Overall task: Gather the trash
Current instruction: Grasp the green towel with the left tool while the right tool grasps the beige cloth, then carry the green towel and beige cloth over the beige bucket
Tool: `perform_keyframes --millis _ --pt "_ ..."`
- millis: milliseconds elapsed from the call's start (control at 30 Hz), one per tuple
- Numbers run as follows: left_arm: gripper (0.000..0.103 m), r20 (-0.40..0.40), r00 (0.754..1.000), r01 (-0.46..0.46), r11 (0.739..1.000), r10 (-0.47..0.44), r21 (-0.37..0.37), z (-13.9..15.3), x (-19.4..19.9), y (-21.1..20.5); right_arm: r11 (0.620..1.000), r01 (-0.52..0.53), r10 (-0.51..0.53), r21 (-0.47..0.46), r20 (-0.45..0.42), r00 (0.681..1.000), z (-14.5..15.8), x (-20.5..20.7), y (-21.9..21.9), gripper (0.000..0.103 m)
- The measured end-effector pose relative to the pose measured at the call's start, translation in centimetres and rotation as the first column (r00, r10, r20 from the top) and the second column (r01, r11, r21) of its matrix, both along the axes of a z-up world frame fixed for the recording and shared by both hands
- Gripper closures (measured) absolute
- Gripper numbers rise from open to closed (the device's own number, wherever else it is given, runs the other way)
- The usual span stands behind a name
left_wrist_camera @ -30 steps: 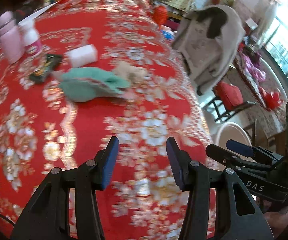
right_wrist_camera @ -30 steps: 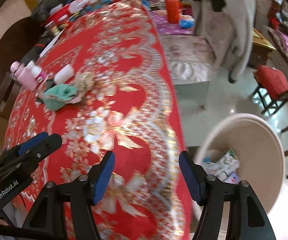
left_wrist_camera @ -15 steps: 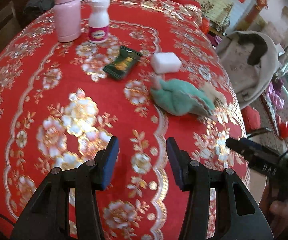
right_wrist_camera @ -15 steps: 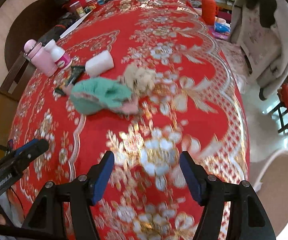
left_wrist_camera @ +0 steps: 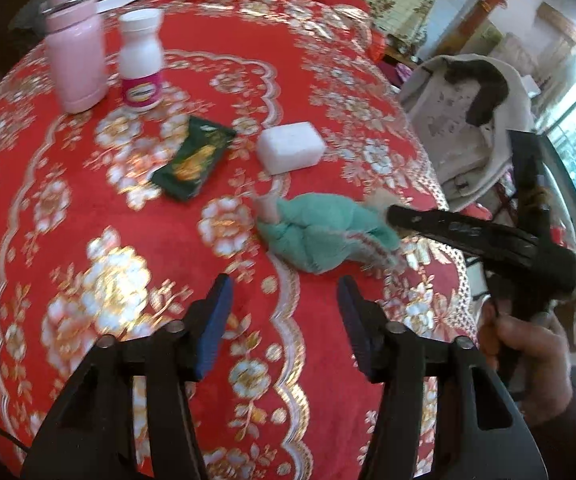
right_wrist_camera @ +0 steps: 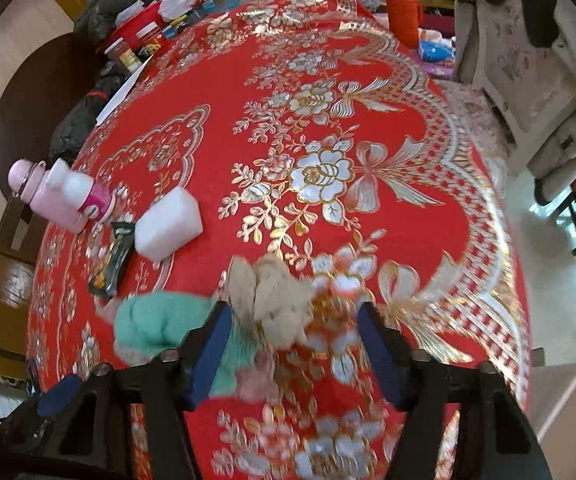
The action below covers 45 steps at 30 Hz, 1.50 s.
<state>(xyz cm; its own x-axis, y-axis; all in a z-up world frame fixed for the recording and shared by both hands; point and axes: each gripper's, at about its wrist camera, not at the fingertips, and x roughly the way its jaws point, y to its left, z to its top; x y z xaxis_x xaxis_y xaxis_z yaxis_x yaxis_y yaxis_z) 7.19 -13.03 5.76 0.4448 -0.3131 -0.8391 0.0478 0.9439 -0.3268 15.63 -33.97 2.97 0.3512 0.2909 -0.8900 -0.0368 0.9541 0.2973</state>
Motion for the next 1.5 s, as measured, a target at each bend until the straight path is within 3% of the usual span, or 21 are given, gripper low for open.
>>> perform_keyframes --millis 100,200,300,400,500,600,667,733,800,833,933,1133,1500 --pt "0.046 0.011 0.999 0.034 0.999 -0.033 -0.009 0.2 1.5 -0.6 1.000 -0.010 0.010 0.021 -0.004 1.000 -0.7 0.7 -0.1 0.078" --pt "0.042 0.029 0.998 0.065 0.998 -0.064 -0.013 0.6 3.3 -1.0 0.999 -0.008 0.010 -0.051 0.046 0.999 0.3 0.4 -0.7 0.079" --pt "0.037 0.058 0.986 0.154 0.988 -0.154 0.006 0.9 4.8 -2.0 0.999 0.010 -0.009 -0.031 0.040 0.999 0.6 0.2 -2.2 0.079" --pt "0.035 0.020 0.958 0.286 0.957 -0.287 0.054 0.0 6.4 -3.9 1.000 0.012 -0.012 -0.020 0.028 1.000 0.4 -0.2 -3.1 0.079" --pt "0.035 -0.034 0.910 0.414 0.898 -0.414 0.146 -1.3 7.2 -5.9 0.999 0.033 -0.033 0.011 0.007 0.999 -0.1 -0.7 -4.1 0.079" --pt "0.035 -0.049 0.878 0.472 0.843 -0.477 0.258 -2.3 7.3 -7.2 0.999 0.046 -0.046 0.024 0.001 0.999 -0.2 -1.3 -4.8 0.079" --pt "0.035 -0.052 0.872 0.479 0.827 -0.486 0.293 -2.6 7.6 -7.7 0.998 0.051 -0.051 0.027 0.004 0.999 -0.2 -1.6 -5.1 0.079" --pt "0.035 -0.045 0.883 0.460 0.841 -0.468 0.285 -2.7 7.7 -7.7 0.998 0.055 -0.055 0.029 0.006 0.998 -0.2 -1.8 -5.3 0.079" --pt "0.046 -0.033 0.897 0.432 0.857 -0.441 0.281 -2.7 7.8 -7.4 0.998 0.056 -0.056 0.034 0.008 0.998 -0.2 -2.0 -5.5 0.079" --pt "0.061 -0.029 0.907 0.411 0.866 -0.421 0.285 -2.6 7.7 -7.2 0.998 0.056 -0.056 0.035 0.014 0.998 -0.1 -2.2 -5.5 0.079" --pt "0.066 -0.039 0.921 0.388 0.897 -0.388 0.211 -2.2 7.0 -6.6 0.998 0.048 -0.049 0.042 0.026 0.998 0.2 -2.8 -5.5 0.079" --pt "0.068 -0.053 0.940 0.342 0.927 -0.338 0.154 -1.6 3.8 -6.5 0.999 0.029 -0.031 0.044 0.040 0.999 1.2 -4.6 -5.5 0.079" --pt "0.068 -0.035 0.957 0.292 0.945 -0.290 0.146 0.0 -0.6 -8.6 0.998 0.039 -0.042 0.041 0.066 0.997 2.9 -9.3 -6.8 0.079"
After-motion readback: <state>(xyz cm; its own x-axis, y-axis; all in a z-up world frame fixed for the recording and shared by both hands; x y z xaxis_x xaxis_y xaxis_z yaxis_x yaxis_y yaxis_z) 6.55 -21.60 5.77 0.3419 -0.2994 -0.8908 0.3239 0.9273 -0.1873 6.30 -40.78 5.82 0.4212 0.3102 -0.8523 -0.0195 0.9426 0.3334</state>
